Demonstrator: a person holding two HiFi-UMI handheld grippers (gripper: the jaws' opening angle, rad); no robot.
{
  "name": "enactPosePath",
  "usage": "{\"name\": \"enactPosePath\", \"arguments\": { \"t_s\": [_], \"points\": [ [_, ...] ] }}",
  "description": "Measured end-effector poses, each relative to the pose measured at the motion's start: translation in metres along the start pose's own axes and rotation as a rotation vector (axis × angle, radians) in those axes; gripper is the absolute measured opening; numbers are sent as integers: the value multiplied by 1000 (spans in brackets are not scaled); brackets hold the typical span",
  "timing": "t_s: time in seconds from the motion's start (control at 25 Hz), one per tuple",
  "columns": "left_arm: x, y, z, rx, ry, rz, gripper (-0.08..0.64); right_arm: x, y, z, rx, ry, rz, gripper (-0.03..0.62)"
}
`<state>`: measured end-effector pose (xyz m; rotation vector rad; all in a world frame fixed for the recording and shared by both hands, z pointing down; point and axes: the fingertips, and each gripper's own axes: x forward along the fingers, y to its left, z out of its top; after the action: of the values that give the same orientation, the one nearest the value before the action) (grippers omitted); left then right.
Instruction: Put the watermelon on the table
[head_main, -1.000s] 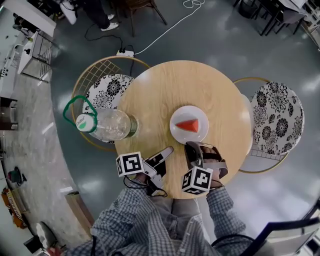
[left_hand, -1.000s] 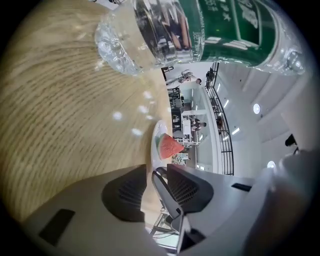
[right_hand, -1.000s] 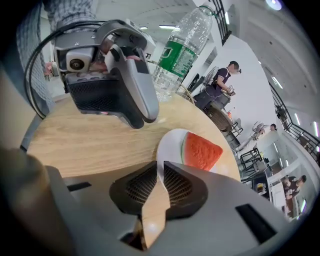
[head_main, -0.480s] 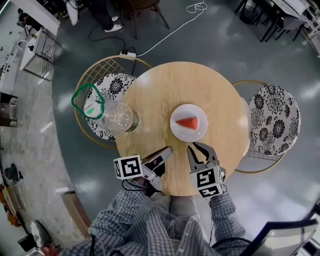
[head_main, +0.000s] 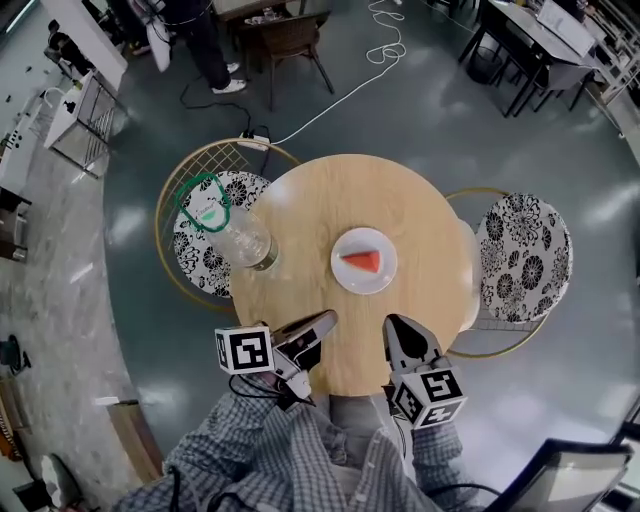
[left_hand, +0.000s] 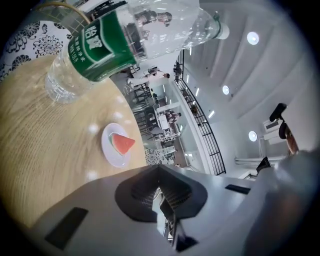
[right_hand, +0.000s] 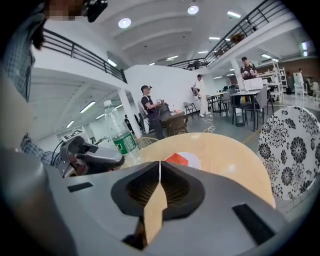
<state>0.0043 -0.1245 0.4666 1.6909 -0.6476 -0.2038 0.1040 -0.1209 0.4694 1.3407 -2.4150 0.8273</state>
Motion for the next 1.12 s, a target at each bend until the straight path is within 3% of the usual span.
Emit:
{"name": "enactPosePath", "arguments": {
  "t_s": [0.24,0.52,0.84,1.12],
  "points": [
    [-13,-32,-1,103,25,-20,8,-24,16,18,72,-71,18,17],
    [-19,-73,6,167,-25,-90,8,-46,21,40,142,-163,38,9],
    [-12,-85,-2,163,-8,-142,8,-51,28,51,180,-211,53,9],
    [-10,-84,-5,155,5,-145,8,-48,27,53,173,-220,67,9]
  ]
}}
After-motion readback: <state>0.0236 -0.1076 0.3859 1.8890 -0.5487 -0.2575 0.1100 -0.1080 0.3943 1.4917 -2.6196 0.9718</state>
